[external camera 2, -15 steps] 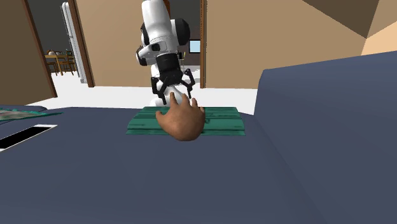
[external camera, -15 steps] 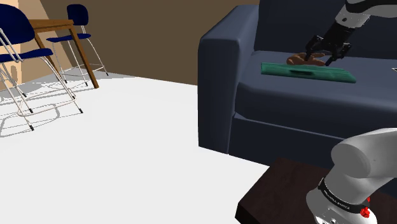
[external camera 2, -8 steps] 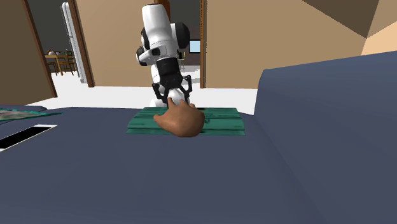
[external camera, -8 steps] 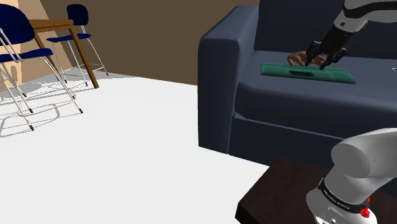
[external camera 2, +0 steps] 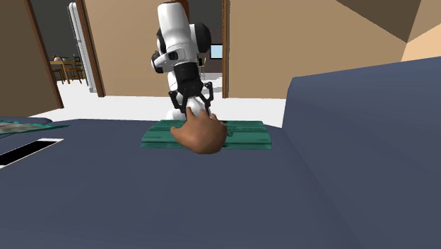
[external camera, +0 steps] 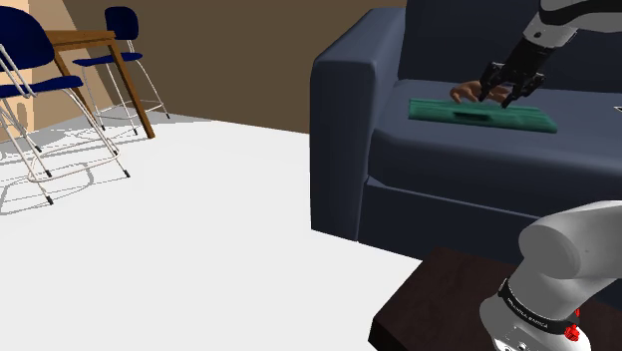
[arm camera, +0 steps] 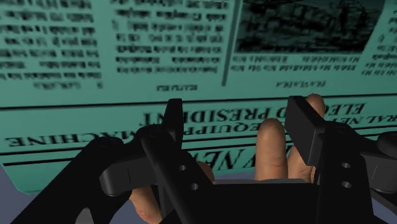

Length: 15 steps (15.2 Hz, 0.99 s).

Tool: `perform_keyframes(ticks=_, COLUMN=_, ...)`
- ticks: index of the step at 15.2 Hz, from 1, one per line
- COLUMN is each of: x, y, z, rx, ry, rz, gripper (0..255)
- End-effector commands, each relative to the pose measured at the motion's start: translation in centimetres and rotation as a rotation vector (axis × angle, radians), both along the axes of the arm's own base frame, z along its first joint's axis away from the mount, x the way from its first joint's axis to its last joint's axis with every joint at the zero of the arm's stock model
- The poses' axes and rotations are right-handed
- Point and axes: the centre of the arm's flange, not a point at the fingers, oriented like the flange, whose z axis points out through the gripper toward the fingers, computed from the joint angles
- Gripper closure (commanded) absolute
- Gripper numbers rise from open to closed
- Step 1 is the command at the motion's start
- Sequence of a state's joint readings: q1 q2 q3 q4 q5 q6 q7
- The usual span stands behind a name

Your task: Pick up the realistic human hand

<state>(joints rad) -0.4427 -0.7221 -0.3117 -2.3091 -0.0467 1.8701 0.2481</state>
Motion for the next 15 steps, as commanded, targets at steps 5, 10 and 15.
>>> perform_keyframes(ticks=5, x=0.0, y=0.0, z=3.0, rx=0.000, ry=0.000, rz=-0.001, gripper=255)
perform_keyframes(ticks=10, x=0.0, y=0.0, z=5.7, rx=0.000, ry=0.000, rz=-0.001, gripper=255)
perform_keyframes(ticks=15, x=0.0, y=0.0, z=7.4, rx=0.000, ry=0.000, rz=-0.001, gripper=255)
